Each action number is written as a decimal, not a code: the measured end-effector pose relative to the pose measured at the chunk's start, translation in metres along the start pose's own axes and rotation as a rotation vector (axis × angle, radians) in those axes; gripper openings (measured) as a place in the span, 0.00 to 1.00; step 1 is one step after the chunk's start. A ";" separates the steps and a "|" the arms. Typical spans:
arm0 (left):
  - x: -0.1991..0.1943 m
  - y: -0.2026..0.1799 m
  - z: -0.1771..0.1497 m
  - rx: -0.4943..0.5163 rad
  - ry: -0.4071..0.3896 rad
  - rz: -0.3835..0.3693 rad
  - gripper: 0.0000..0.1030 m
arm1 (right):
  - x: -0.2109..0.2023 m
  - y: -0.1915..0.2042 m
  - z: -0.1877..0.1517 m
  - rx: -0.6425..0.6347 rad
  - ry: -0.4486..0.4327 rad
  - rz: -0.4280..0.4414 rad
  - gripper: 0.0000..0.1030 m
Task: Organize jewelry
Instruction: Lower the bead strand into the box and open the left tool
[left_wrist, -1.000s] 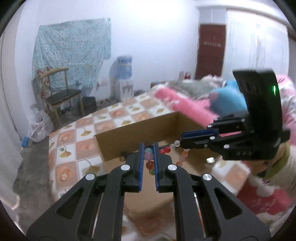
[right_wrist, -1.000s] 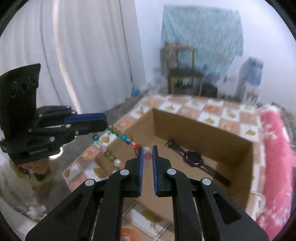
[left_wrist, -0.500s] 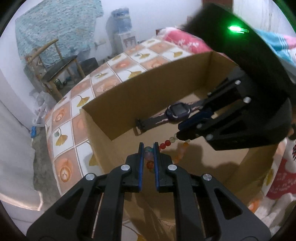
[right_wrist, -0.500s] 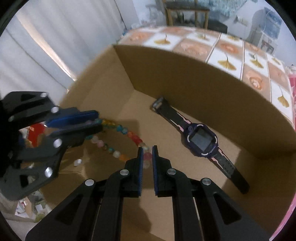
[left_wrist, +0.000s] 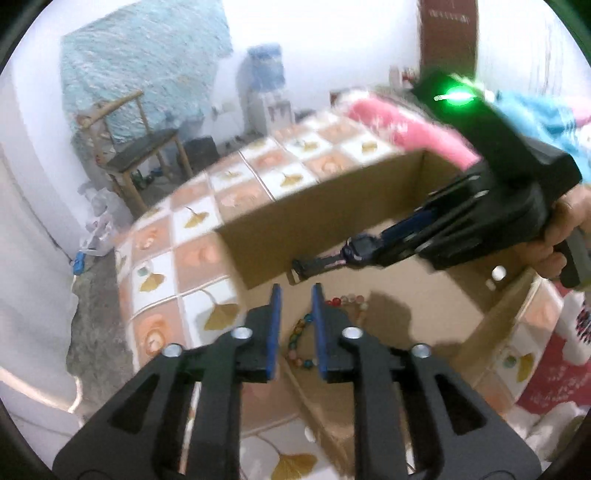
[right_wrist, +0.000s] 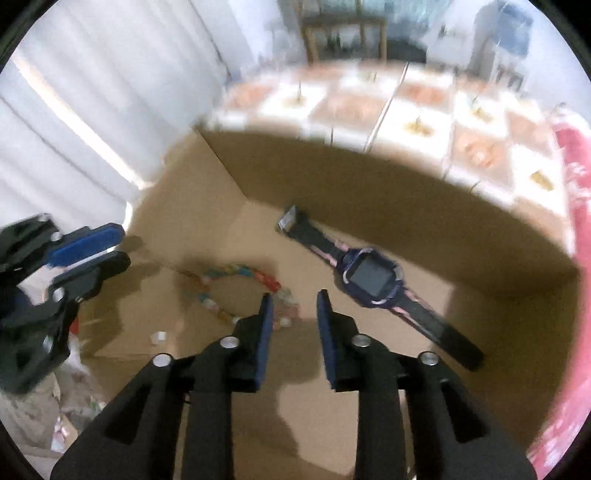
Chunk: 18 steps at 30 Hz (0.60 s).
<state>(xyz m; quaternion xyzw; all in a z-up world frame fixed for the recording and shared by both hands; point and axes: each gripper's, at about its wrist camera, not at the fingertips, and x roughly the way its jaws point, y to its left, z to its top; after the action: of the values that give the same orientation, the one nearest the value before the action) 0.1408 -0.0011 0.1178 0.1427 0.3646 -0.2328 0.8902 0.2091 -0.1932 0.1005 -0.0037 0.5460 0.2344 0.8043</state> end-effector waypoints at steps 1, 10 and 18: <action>-0.013 0.003 -0.004 -0.022 -0.024 0.000 0.24 | -0.024 0.003 -0.010 -0.017 -0.066 0.001 0.34; -0.084 0.004 -0.099 -0.201 -0.116 -0.077 0.36 | -0.115 0.008 -0.122 -0.007 -0.304 0.104 0.51; -0.034 -0.057 -0.162 -0.130 0.020 -0.119 0.36 | -0.035 0.014 -0.185 0.176 -0.162 0.185 0.51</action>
<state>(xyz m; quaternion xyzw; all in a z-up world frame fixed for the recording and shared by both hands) -0.0038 0.0298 0.0250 0.0651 0.3957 -0.2600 0.8784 0.0314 -0.2419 0.0601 0.1361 0.4958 0.2581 0.8180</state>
